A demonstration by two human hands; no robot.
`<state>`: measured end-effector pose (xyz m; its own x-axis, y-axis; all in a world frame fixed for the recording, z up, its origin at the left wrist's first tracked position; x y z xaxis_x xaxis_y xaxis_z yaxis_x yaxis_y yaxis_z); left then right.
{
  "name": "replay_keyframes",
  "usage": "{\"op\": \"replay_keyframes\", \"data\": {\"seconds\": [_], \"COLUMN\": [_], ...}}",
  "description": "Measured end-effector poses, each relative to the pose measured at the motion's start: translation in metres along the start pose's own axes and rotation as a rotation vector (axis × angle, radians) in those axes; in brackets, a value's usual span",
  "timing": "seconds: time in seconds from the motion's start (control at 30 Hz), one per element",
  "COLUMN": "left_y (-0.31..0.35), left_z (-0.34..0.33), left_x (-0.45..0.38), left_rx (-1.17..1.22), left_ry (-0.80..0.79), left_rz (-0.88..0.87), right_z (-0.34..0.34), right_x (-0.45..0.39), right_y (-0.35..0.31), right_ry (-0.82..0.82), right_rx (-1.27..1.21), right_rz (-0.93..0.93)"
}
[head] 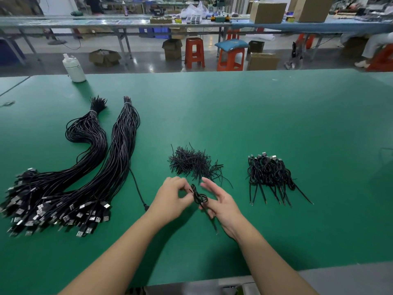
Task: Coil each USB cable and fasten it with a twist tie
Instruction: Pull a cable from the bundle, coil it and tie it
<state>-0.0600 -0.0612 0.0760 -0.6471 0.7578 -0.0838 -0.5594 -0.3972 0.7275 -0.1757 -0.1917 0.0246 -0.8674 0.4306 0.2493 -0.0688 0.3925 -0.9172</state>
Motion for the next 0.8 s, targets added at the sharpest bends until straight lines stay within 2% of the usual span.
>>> {"op": "replay_keyframes", "data": {"seconds": [0.1,0.17,0.27,0.37,0.47,0.53,0.6,0.7,0.8], "left_y": [-0.002,-0.003,0.000,0.010,0.021,0.022,0.022,0.021,0.017], "left_z": [-0.002,-0.001,-0.001,0.001,0.006,0.008,0.008,0.008,0.012], "left_x": [0.000,0.003,0.008,0.012,0.017,0.018,0.020,0.022,0.020], "left_rx": [0.259,0.300,0.217,-0.026,-0.362,-0.525,-0.608,-0.474,-0.137], "left_ry": [-0.068,-0.080,-0.090,0.024,0.127,0.129,0.137,0.131,0.108], "left_rz": [0.238,0.263,0.216,0.041,-0.260,-0.443,-0.547,-0.407,-0.144], "right_z": [-0.004,-0.003,-0.003,-0.009,-0.015,-0.017,-0.018,-0.019,-0.017], "right_x": [0.000,0.001,0.002,0.002,0.002,0.002,0.003,0.007,0.012], "right_y": [0.003,0.001,-0.004,-0.009,-0.014,-0.020,-0.026,-0.032,-0.035], "right_ry": [-0.016,-0.020,0.017,0.072,0.093,0.083,0.041,-0.026,-0.120], "right_rx": [0.060,0.123,0.215,0.304,0.284,0.229,0.229,0.209,0.153], "right_rz": [0.020,0.017,0.030,0.062,0.052,0.032,0.025,0.040,0.006]}}
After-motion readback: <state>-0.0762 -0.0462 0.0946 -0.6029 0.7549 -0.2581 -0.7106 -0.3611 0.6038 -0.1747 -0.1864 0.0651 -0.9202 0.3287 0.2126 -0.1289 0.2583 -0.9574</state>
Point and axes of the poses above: each hand's wrist, its own x-axis away from the middle knuckle, its own z-axis out of the back of the hand, y = z × x, the point moved 1 cm from there along -x, towards the middle knuckle, and after that the axes turned 1 degree about x, right-handed, at the moved point
